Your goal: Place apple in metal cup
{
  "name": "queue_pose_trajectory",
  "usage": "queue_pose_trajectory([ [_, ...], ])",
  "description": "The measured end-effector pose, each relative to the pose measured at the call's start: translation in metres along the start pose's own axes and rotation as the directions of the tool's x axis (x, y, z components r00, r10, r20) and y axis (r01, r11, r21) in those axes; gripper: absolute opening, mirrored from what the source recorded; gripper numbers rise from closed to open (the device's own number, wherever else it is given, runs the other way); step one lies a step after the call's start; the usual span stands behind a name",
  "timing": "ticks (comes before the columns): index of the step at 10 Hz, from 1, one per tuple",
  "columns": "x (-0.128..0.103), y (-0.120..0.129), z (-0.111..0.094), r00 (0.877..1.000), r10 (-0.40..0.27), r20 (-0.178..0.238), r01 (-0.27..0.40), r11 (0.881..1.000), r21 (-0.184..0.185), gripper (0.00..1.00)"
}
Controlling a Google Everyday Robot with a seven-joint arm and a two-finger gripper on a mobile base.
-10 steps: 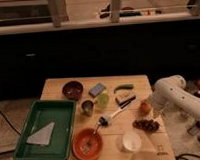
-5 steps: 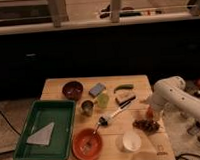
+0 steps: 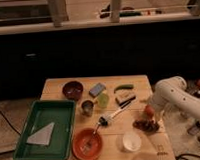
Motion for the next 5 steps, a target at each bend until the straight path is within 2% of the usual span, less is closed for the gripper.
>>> queue_pose_trajectory([
  [5, 0.0079, -0.0003, -0.0003, 0.999, -0.026, -0.024, 0.026, 1.0, -0.015, 0.8],
])
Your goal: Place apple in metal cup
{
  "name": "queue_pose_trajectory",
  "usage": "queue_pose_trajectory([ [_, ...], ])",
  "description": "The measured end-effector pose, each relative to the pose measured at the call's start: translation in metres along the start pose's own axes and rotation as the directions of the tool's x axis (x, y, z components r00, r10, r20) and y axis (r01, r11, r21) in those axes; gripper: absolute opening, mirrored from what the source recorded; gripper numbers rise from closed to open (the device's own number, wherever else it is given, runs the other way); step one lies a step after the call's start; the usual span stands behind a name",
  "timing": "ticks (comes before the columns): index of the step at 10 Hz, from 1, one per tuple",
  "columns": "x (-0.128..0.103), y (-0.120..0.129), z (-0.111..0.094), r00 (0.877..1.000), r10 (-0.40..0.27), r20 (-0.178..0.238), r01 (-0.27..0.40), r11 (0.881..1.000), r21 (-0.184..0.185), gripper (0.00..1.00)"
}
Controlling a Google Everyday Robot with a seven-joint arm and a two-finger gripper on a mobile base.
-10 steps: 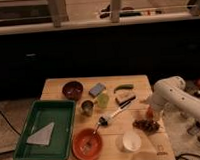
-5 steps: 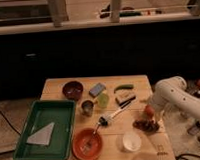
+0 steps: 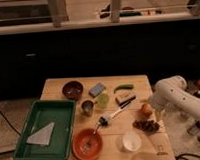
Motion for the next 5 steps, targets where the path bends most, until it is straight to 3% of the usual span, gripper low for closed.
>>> queue_pose_trajectory([
  [4, 0.0068, -0.0067, 0.0071, 0.999, -0.037, -0.023, 0.036, 0.999, -0.021, 0.79],
  [5, 0.009, -0.0071, 0.0094, 0.999, -0.041, -0.028, 0.041, 0.999, -0.025, 0.75],
])
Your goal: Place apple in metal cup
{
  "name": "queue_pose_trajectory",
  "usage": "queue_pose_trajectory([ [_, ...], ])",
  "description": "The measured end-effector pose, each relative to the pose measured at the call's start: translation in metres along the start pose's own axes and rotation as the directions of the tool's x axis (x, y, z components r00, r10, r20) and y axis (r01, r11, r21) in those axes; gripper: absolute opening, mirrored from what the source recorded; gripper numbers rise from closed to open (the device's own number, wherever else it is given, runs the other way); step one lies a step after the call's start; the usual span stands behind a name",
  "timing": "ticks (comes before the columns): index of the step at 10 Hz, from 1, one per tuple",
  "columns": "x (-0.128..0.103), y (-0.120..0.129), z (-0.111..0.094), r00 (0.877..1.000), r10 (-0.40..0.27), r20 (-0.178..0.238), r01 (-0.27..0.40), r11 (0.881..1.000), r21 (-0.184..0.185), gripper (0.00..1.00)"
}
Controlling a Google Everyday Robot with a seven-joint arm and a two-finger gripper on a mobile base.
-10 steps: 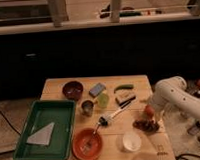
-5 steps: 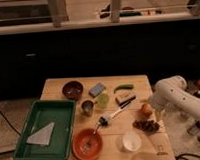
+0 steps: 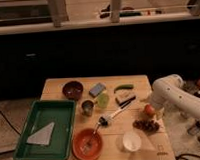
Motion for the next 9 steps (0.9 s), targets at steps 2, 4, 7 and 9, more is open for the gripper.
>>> queue_pose_trajectory([
  [2, 0.0018, -0.0027, 0.0054, 1.0, -0.011, -0.003, 0.011, 1.0, -0.002, 0.56],
  [4, 0.0058, -0.0038, 0.0087, 1.0, -0.02, -0.002, 0.02, 1.0, 0.0, 0.33],
  [7, 0.0075, -0.0046, 0.0103, 0.999, -0.032, 0.01, 0.032, 0.999, -0.001, 0.05],
  [9, 0.0058, -0.0017, 0.0101, 0.999, -0.052, 0.015, 0.052, 0.999, -0.013, 0.0],
])
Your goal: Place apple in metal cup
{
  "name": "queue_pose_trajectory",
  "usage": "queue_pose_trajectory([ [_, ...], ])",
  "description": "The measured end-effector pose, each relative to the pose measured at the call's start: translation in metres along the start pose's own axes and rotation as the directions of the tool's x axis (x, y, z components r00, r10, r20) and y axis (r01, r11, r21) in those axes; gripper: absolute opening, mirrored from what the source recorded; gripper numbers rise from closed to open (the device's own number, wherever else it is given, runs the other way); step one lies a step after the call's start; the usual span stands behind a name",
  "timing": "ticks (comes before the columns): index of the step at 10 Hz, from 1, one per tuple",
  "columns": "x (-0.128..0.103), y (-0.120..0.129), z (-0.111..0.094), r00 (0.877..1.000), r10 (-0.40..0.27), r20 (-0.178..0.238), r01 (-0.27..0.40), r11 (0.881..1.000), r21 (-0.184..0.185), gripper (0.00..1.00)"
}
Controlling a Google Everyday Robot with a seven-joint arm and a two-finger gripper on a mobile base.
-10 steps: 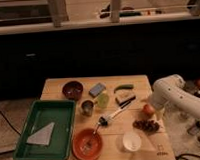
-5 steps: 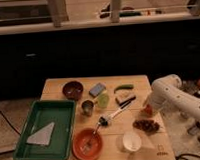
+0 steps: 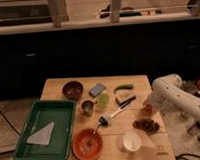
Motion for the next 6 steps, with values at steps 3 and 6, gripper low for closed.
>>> queue_pose_trajectory([
  [3, -0.019, -0.002, -0.016, 0.997, -0.077, 0.013, 0.077, 0.997, -0.014, 0.0],
  [6, -0.048, -0.007, -0.04, 0.984, -0.175, 0.045, 0.176, 0.984, -0.022, 0.0],
])
